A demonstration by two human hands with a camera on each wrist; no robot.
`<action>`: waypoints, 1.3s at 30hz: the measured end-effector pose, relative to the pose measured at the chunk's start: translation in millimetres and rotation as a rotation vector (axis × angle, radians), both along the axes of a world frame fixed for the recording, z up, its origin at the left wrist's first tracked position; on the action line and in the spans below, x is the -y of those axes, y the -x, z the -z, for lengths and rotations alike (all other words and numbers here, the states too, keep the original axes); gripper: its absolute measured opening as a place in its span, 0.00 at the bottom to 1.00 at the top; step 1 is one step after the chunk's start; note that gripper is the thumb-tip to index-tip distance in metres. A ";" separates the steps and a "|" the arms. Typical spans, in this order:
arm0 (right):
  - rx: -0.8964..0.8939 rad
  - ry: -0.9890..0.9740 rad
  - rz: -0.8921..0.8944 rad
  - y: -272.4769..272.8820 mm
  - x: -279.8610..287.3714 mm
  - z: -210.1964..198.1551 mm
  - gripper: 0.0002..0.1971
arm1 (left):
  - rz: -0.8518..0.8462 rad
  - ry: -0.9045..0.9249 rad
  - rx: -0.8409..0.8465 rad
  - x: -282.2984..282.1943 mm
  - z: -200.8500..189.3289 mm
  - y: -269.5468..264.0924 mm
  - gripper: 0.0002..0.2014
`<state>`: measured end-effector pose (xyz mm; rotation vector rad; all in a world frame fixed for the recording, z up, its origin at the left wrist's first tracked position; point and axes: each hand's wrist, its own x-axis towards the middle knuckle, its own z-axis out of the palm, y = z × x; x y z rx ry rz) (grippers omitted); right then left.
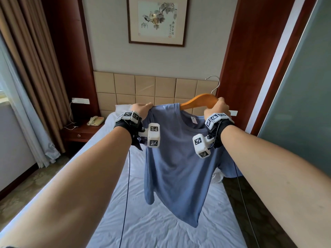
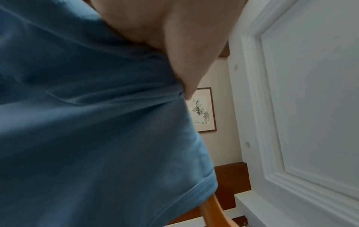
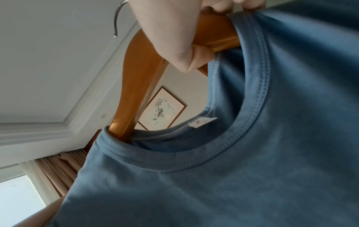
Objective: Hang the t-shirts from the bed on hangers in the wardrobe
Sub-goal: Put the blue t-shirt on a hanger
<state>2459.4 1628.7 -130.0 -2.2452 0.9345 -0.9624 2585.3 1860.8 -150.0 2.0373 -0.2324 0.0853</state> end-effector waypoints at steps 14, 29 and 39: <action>0.086 -0.066 0.024 0.1 -0.1 -5.8 0.15 | -0.364 -0.014 -0.058 -40.2 1.2 -6.7 0.23; 0.058 -0.036 -0.019 -5.6 -9.4 -2.8 0.14 | -0.057 0.062 0.141 -21.9 8.0 -7.2 0.24; 0.081 0.000 -0.046 -11.0 -4.0 1.7 0.13 | 0.130 -0.242 0.185 -2.3 -5.9 3.1 0.19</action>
